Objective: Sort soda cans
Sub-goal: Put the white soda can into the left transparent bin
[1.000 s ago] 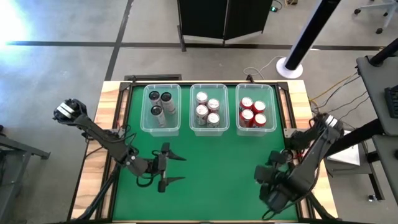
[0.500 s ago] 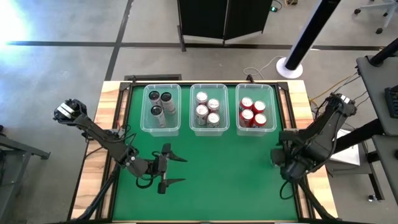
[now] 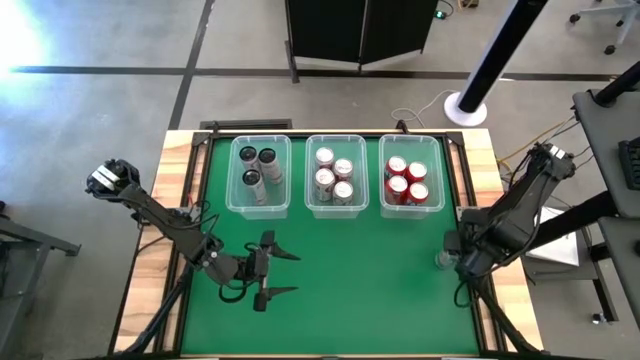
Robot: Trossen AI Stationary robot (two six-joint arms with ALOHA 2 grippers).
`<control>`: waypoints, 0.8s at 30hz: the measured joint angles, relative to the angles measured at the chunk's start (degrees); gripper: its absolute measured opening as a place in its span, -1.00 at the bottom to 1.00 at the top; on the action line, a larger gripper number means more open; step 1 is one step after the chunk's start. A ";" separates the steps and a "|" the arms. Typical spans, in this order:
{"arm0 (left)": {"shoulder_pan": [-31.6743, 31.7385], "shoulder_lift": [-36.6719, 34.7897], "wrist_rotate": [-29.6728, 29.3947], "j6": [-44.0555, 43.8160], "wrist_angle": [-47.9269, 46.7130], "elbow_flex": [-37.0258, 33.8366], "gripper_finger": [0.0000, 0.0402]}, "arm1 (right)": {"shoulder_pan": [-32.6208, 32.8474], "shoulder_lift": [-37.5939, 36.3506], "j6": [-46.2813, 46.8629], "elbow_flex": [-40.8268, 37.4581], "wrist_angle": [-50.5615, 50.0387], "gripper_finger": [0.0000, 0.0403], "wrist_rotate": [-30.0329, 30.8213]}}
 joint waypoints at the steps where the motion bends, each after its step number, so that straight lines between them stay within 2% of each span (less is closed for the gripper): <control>1: 0.00 0.00 -0.01 -0.03 -0.02 0.00 0.57 | 0.00 0.06 0.38 -0.57 0.18 0.80 -0.75; 6: 0.00 0.00 -0.02 -0.03 -0.47 0.00 0.57 | 0.00 0.37 1.96 -2.36 2.84 0.70 -1.44; 13: 0.00 0.00 -0.04 -0.03 -0.64 0.00 0.57 | -0.06 0.39 1.02 -1.94 6.05 0.25 0.03; 19: 0.00 0.00 -0.04 0.02 -0.62 0.00 0.57 | -1.84 1.44 1.49 -0.13 16.39 0.23 -0.02; 24: 0.00 0.00 -0.07 0.28 -0.57 0.00 0.57 | -6.41 9.06 -3.79 6.33 22.60 0.23 0.00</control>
